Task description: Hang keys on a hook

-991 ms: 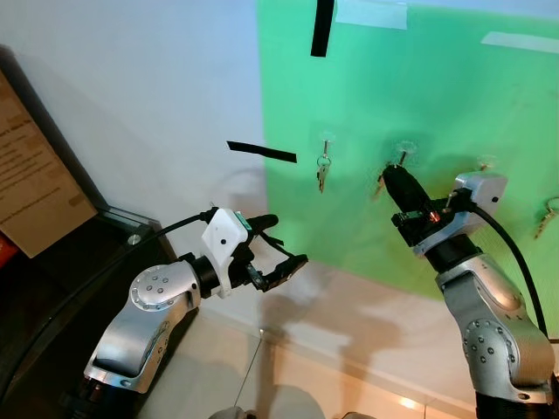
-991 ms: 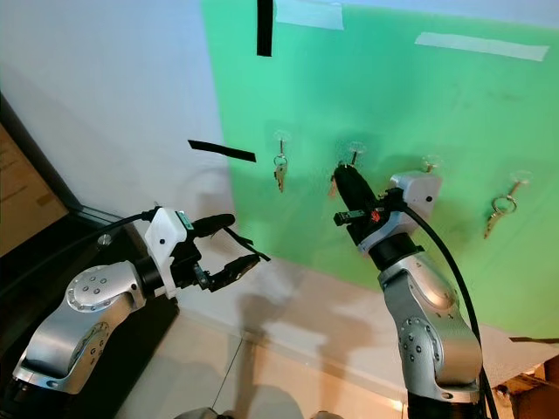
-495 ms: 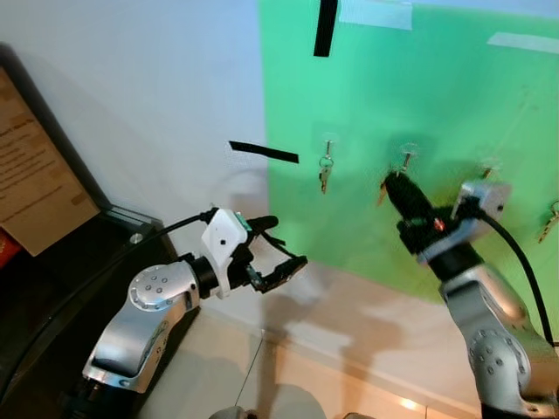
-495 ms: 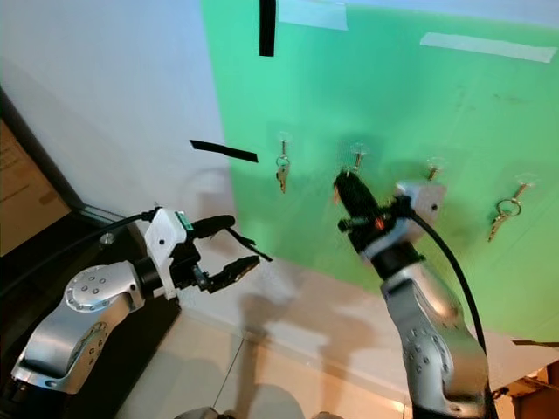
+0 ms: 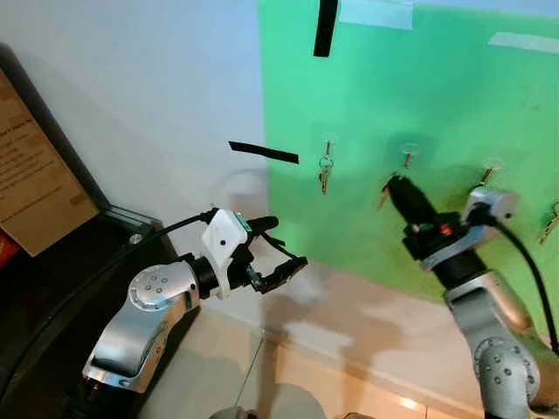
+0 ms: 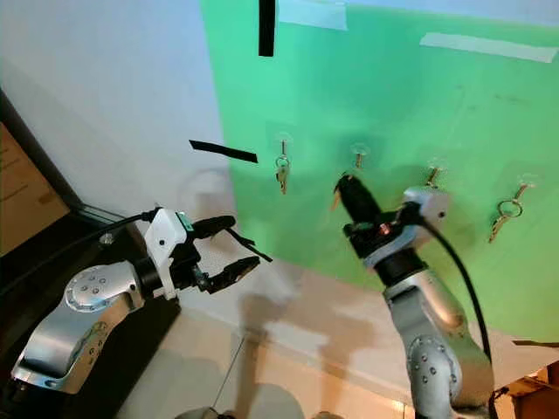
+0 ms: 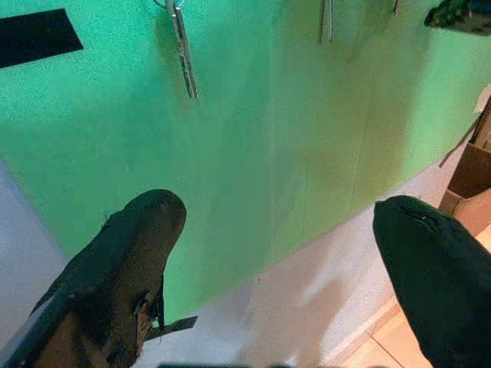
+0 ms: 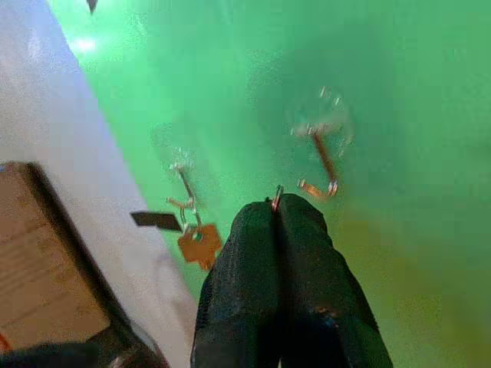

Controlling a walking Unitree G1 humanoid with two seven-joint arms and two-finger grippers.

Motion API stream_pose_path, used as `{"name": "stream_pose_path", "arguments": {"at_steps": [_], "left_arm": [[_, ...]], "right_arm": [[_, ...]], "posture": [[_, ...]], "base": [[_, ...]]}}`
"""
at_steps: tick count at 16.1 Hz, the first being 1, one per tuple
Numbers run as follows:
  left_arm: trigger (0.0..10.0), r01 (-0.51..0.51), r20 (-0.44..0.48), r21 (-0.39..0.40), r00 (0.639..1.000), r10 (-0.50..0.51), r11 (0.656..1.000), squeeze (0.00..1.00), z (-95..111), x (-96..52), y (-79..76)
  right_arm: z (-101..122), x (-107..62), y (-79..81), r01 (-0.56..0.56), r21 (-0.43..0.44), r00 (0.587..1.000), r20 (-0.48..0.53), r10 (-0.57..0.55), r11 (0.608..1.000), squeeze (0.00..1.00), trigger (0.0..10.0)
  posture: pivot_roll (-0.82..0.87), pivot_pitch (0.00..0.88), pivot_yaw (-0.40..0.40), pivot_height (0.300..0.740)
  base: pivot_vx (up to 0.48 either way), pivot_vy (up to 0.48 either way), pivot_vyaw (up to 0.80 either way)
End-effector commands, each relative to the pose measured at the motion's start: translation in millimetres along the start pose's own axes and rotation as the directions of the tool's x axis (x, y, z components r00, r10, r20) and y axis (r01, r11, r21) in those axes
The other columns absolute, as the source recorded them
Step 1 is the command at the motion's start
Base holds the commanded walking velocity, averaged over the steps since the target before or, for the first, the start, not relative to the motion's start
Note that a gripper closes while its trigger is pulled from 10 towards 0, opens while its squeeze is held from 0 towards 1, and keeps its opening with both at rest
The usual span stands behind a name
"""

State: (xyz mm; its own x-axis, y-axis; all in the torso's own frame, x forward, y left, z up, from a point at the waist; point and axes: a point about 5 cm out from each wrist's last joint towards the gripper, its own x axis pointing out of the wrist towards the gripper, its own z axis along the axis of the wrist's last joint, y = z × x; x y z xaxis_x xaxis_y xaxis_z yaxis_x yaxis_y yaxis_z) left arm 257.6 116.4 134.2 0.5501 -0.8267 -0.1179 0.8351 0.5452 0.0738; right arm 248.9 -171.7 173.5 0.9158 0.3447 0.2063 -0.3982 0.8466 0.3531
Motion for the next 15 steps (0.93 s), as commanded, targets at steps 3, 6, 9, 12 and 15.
{"name": "stream_pose_path", "arguments": {"at_steps": [3, 6, 9, 12, 15], "left_arm": [[10.0, 0.016, 0.001, 0.008, 1.0, -0.016, 1.0, 0.0, 3.4, -0.4, -0.8], [10.0, 0.016, 0.002, 0.007, 1.0, -0.016, 1.0, 0.0, 3.4, -0.4, -0.8], [10.0, 0.018, 0.001, 0.008, 1.0, -0.018, 1.0, 0.0, 3.5, -0.6, -0.6], [10.0, 0.019, 0.0, 0.007, 1.0, -0.019, 1.0, 0.0, 3.4, -1.2, -0.9], [10.0, 0.022, -0.002, 0.007, 1.0, -0.022, 1.0, 0.0, 3.3, -1.1, -0.7]], "right_arm": [[10.2, 2.5, 0.7, 0.009, 0.001, 0.998, 0.058, -0.009, 1.0, 0.0, 10.0], [12.7, 3.6, -1.7, 0.029, 0.009, 0.997, 0.076, -0.029, 1.0, 0.0, 10.0], [16.0, 4.2, -7.4, 0.068, 0.025, 0.993, 0.095, -0.07, 0.997, 0.0, 10.0], [3.3, 2.5, -15.6, 0.138, 0.008, 0.99, 0.009, -0.138, 0.99, 0.0, 10.0], [-1.9, 0.7, -20.2, 0.178, 0.017, 0.984, -0.022, -0.178, 0.984, 0.0, 10.0]], "posture": [[-0.05, 0.0, 0.062, 0.74], [-0.05, 0.0, 0.061, 0.74], [-0.05, 0.0, 0.061, 0.74], [-0.05, 0.0, 0.064, 0.74], [-0.05, 0.0, 0.066, 0.74]], "base": [[0.0, 0.0, 0.0], [0.0, 0.0, 0.0], [0.0, 0.0, 0.0], [0.0, 0.0, 0.0], [0.0, 0.0, 0.0]]}}
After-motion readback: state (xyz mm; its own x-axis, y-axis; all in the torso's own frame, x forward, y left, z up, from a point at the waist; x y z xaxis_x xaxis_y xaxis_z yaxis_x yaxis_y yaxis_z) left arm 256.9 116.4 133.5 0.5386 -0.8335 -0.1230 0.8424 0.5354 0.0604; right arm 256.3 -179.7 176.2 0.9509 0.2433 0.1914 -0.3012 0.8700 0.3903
